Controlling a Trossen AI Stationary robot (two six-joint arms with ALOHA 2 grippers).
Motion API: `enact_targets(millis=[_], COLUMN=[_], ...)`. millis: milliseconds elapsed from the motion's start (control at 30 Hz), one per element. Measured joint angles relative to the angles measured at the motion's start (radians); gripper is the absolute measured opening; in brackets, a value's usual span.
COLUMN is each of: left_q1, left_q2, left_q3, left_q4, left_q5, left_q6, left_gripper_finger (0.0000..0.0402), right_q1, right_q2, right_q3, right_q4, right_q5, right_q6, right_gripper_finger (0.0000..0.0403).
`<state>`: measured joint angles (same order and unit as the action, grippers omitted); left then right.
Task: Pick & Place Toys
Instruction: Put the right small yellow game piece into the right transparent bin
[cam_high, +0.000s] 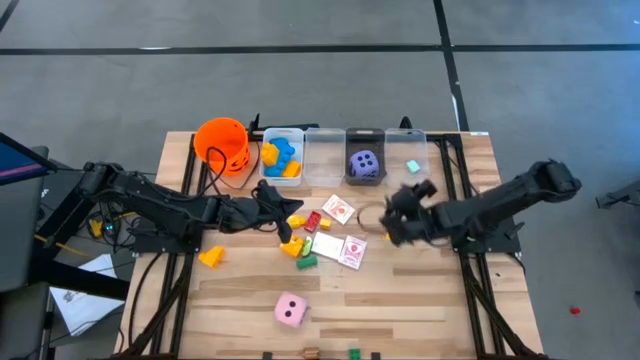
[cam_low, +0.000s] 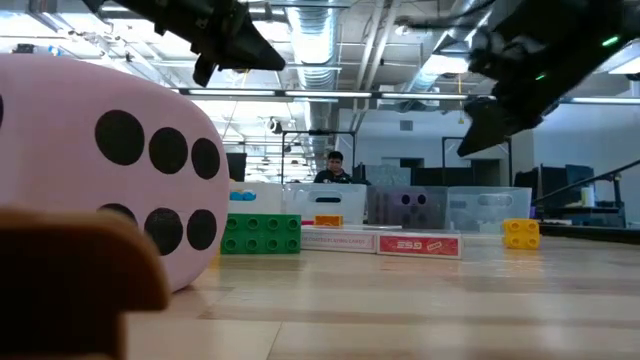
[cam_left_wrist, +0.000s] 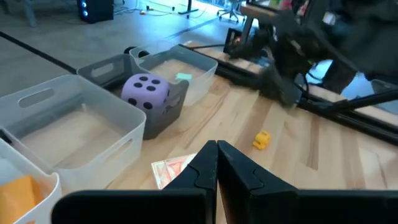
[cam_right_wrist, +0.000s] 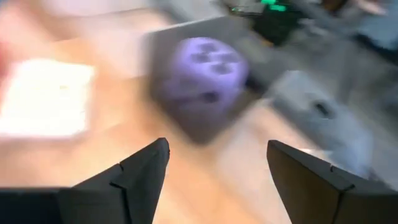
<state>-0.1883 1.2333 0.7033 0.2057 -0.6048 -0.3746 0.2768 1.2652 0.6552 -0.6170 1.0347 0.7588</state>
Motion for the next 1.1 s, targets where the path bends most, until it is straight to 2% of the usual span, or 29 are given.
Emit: enact_targets(millis=[100,233,400,533,700,867,1100], left_q1=[0.0,0.0,-0.001,-0.001,-0.003,-0.003,-0.003], left_q2=[0.0,0.0,0.0,0.0,0.0,0.0,0.0], left_q3=[0.0,0.0,0.0,0.0,0.0,0.0,0.0], left_q4=[0.048,0.112,0.126,0.125,0.124,0.124,0.124], left_q5=[0.0,0.0,0.0,0.0,0.025,0.09,0.094], left_q6=[0.0,0.0,0.0,0.0,-0.001,-0.001,-0.001], left_gripper_finger=[0.0,0.0,0.0,0.0,0.0,0.0,0.0], right_q1=[0.136,0.321,0.53,0.638,0.679,0.666,0.668], right_q2=[0.0,0.0,0.0,0.0,0.0,0.0,0.0], right_q3=[0.0,0.0,-0.001,-0.04,-0.115,-0.185,-0.296], right_q4=[-0.005,-0.027,-0.028,-0.011,0.011,0.061,0.203], right_q5=[-0.039,-0.038,0.028,0.09,0.1,0.13,0.129], right_q6=[0.046,0.215,0.366,0.461,0.584,0.587,0.549], right_gripper_finger=[0.0271,0.0271,0.0271,0.0271,0.0271,0.0271,0.0271])
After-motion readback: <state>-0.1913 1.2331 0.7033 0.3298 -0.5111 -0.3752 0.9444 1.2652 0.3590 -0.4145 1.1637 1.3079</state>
